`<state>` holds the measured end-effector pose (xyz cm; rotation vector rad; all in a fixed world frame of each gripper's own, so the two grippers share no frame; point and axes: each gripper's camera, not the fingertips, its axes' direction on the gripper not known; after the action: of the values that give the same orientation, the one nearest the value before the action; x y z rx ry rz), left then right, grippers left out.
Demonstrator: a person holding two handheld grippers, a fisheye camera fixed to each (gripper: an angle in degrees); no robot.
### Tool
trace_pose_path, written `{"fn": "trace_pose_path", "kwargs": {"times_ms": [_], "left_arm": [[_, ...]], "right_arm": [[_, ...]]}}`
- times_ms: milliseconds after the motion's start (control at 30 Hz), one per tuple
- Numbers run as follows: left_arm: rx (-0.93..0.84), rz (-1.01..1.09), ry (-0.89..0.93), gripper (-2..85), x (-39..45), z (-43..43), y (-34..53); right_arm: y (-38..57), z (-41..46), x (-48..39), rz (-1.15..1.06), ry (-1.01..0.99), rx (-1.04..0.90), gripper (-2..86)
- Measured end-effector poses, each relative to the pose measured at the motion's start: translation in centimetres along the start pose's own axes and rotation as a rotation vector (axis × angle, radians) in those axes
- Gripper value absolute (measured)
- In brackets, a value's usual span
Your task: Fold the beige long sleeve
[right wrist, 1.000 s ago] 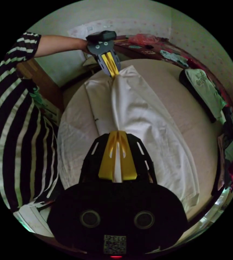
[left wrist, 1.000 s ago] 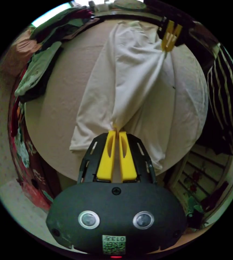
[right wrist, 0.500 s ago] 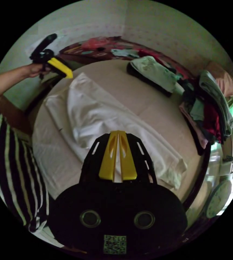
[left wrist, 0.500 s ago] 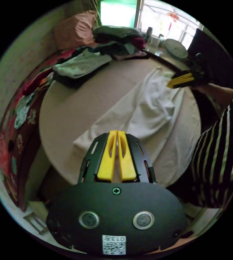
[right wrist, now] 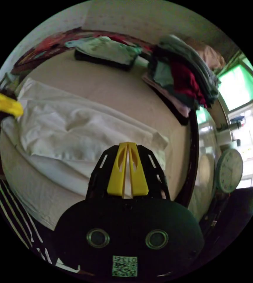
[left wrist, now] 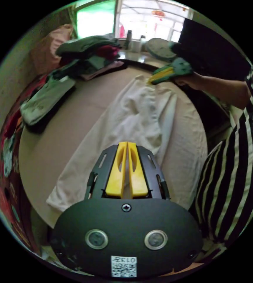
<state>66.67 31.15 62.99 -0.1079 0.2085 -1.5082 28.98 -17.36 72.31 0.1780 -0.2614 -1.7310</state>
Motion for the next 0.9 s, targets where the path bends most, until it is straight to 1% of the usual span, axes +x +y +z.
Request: {"fn": "trace_pose_path", "kwargs": {"times_ms": [67,133,167,200,233,267,367,433,467,500,567,633,667,700,733,833,900], "left_arm": [[-0.029,0.074,-0.032,-0.2,2.4,2.0,-1.9],[-0.061,0.087,-0.034,-0.2,3.4,4.0,-3.3],[-0.101,0.092,0.01,-0.2,3.7,5.4,-3.8],[-0.194,0.107,0.023,-0.3,3.9,7.2,-3.8],[-0.236,0.115,0.02,-0.3,4.0,7.9,-3.5],[-0.157,0.108,0.003,-0.3,3.9,7.5,-2.9],[-0.197,0.084,0.032,-0.3,3.4,7.8,-2.2],[-0.188,0.073,0.012,-0.4,3.5,7.3,-2.3],[-0.141,0.066,-0.022,-0.3,3.6,6.7,-2.4],[-0.134,0.045,-0.062,-0.3,3.6,6.6,-2.6],[-0.178,0.0,-0.094,-0.3,3.0,7.6,-2.7],[-0.202,-0.054,-0.06,-0.3,2.4,8.9,-2.4],[-0.173,-0.087,-0.039,-0.3,2.0,9.1,-2.2],[-0.171,-0.124,-0.014,-0.3,1.6,9.2,-2.3],[-0.175,-0.14,-0.006,-0.3,1.5,9.3,-2.3],[-0.171,-0.204,0.004,-0.2,1.4,9.7,-2.6],[-0.133,-0.295,0.013,0.0,1.4,8.8,-2.0]], "right_arm": [[-0.1,2.0,2.2,0.06,-0.01,-0.058,0.0],[-0.2,3.2,2.7,0.045,0.004,-0.078,0.0],[-0.2,4.2,2.7,0.002,0.007,-0.114,0.1],[-0.1,4.8,2.7,-0.022,0.007,-0.141,0.0],[0.2,4.7,3.0,-0.026,-0.009,-0.096,0.0],[0.3,4.6,3.7,-0.007,-0.046,-0.121,0.0],[0.5,3.7,5.4,0.075,-0.113,-0.175,0.0],[0.8,2.3,5.6,0.09,-0.042,-0.127,0.1],[1.1,1.2,5.8,0.114,-0.008,-0.068,0.1],[1.2,0.7,5.9,0.124,-0.005,-0.047,0.1],[1.7,0.8,6.0,0.125,0.003,-0.041,0.1],[2.1,2.5,5.9,0.112,-0.006,-0.103,0.1],[2.6,3.6,5.8,0.092,-0.025,-0.14,0.1],[2.9,3.4,5.8,0.094,-0.021,-0.084,0.1],[3.2,3.5,5.9,0.089,-0.014,-0.07,0.1],[2.9,3.4,6.0,0.057,-0.007,-0.082,0.2],[2.6,3.4,6.0,0.027,0.005,-0.103,0.3]]}}
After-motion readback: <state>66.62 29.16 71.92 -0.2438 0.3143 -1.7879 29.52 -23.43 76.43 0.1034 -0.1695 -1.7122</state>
